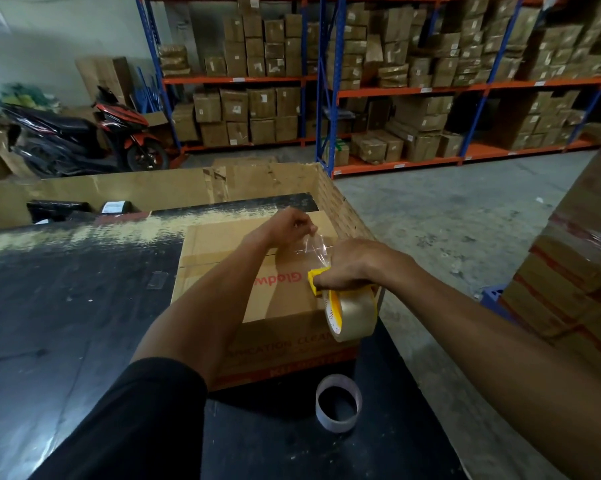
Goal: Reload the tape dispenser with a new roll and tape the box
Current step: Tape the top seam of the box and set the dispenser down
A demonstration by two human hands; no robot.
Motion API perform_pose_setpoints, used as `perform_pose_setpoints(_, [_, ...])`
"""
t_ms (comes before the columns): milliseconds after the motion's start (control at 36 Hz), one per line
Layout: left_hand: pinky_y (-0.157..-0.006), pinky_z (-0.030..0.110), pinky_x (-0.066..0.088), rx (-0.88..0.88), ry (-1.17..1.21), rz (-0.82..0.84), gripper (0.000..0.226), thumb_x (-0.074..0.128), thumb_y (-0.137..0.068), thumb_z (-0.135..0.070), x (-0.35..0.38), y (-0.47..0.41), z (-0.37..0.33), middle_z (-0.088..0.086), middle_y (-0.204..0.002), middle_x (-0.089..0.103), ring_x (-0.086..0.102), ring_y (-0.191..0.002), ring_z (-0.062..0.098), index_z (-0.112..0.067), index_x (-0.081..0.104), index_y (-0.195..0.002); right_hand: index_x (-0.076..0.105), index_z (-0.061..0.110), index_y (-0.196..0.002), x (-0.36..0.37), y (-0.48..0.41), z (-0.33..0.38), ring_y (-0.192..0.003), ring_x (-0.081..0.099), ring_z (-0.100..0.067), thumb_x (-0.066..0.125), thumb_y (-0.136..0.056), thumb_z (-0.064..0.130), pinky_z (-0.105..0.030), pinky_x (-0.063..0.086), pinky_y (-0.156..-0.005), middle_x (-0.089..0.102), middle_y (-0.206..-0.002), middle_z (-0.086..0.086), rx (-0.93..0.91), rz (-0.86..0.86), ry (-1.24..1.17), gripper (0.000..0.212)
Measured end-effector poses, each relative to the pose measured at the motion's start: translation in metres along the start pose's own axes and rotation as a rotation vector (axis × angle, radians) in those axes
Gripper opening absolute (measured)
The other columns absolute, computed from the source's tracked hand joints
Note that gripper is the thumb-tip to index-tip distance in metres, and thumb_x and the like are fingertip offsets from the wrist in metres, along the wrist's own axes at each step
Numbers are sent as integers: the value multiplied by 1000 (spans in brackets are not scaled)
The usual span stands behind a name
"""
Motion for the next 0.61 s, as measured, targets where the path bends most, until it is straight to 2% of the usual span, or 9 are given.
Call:
perform_pose_setpoints(83, [-85,45,59,-17,-6,-15,21,64,-98,-25,2,4,5,7,-96,79,73,-88,21,-12,80,-100,45,16,-82,-1,1,0,-70,54,-18,66,-86,45,-32,48,-65,53,-80,-3,14,4,14,36])
perform_pose_setpoints(139, [-85,45,59,-8,3,-44,21,65,-98,-26,4,5,6,6,-95,80,73,-88,21,-13,80,-100,38,20,-75,0,1,2,-76,59,-22,65,-86,45,-33,51,-66,54,-81,-4,18,17,21,38])
perform_pose_setpoints(250, [-88,45,57,-36,11,-60,24,63,-96,-34,9,7,7,2,-97,79,72,-90,18,-17,81,-99,45,18,-73,0,2,3,-74,60,-22,63,-86,47,-30,47,-60,59,-84,-6,21,22,40,37])
perform_pose_setpoints(333, [-92,48,55,-72,6,-117,43,53,-86,-58,14,8,16,-6,-96,80,71,-92,14,-28,81,-97,47,16,-73,0,3,4,-76,59,-22,61,-88,47,-29,43,-58,60,-84,-6,19,25,73,37])
perform_pose_setpoints(389, [-97,54,51,-94,-12,-162,47,49,-82,-63,18,9,21,-8,-97,79,70,-95,15,-31,80,-97,51,16,-75,1,2,3,-74,60,-21,63,-86,49,-29,44,-58,62,-85,-6,26,25,56,36])
perform_pose_setpoints(500, [-104,62,37,-138,-77,-233,19,59,-90,-38,18,15,14,-6,-106,76,64,-110,22,-32,76,-97,45,18,-81,2,-1,3,-83,58,-24,65,-84,51,-34,47,-70,53,-81,-3,31,20,38,39])
perform_pose_setpoints(556, [-105,63,34,-185,-87,-254,15,61,-91,-34,18,15,13,-6,-106,74,61,-113,21,-32,73,-101,51,18,-87,2,0,3,-84,61,-24,66,-84,51,-33,48,-67,55,-83,-4,34,27,25,37])
perform_pose_setpoints(611, [-107,59,35,-296,-43,-322,14,62,-93,-28,17,15,18,-6,-98,71,63,-110,21,-30,70,-105,54,21,-86,1,1,3,-81,63,-23,66,-85,48,-31,47,-62,59,-87,-5,30,44,3,30])
Point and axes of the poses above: each hand's wrist, its own y-axis away from the middle knuckle, its own x-axis out of the palm, z = x × y, the point moved 5 cm from there along -y, towards the middle knuckle
